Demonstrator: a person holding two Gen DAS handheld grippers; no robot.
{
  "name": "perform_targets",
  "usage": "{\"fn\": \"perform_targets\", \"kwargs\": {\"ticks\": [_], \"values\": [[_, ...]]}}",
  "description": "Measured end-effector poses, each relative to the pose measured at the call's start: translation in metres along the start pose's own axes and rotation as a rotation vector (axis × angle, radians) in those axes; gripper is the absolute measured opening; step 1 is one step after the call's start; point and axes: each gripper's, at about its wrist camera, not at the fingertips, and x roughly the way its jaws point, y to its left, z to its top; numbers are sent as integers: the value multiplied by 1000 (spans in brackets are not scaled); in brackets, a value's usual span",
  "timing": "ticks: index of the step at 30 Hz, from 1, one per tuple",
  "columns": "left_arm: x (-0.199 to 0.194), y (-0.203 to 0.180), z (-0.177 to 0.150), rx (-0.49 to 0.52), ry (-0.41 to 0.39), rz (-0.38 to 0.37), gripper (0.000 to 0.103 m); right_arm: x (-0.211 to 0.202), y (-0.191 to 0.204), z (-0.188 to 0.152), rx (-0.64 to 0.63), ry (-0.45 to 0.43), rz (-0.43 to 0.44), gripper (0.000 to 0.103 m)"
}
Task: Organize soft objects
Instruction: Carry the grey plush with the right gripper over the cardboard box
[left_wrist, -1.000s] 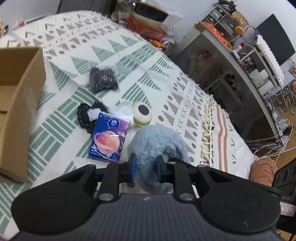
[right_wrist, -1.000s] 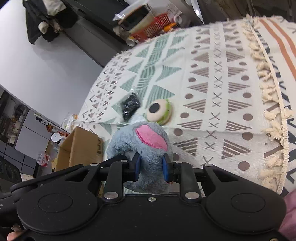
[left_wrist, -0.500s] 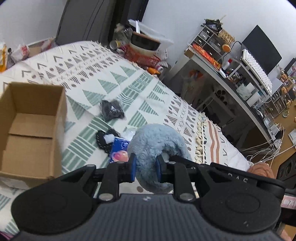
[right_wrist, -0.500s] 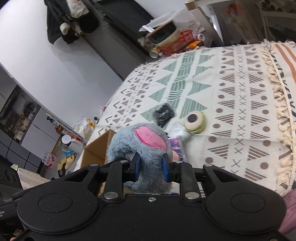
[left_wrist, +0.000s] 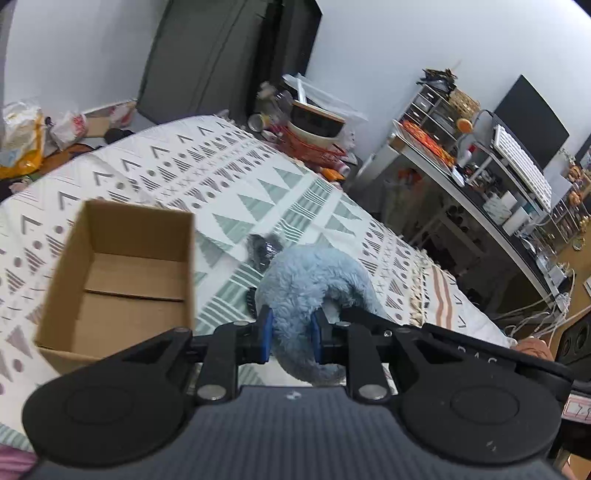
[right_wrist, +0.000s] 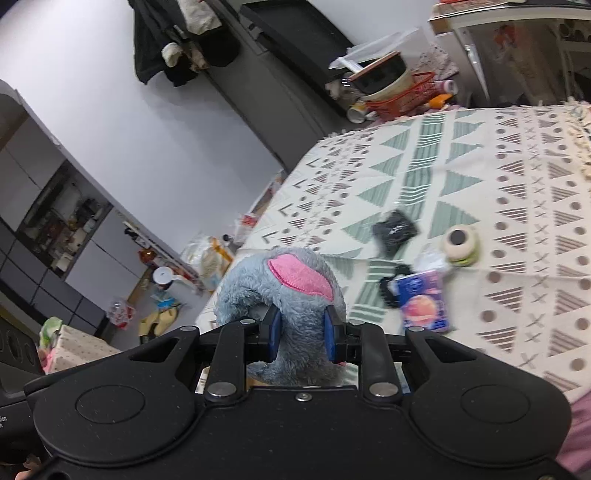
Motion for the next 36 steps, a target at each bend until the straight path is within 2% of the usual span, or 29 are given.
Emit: {"fn": "perform_targets", "kwargs": {"ticks": [8, 15, 26, 36], "values": [[-28, 43, 11, -76, -32, 60, 20, 27, 40, -9, -5, 26, 74, 23], [-36, 76, 20, -116, -43, 104, 20, 54, 61, -15, -5, 65, 95, 24], [-7, 129, 19, -231, 10, 144, 19, 107, 64, -29, -3, 144, 71, 24], [28, 150, 12, -271, 81, 209, 19, 142, 48, -41, 18, 215, 59, 26]]}}
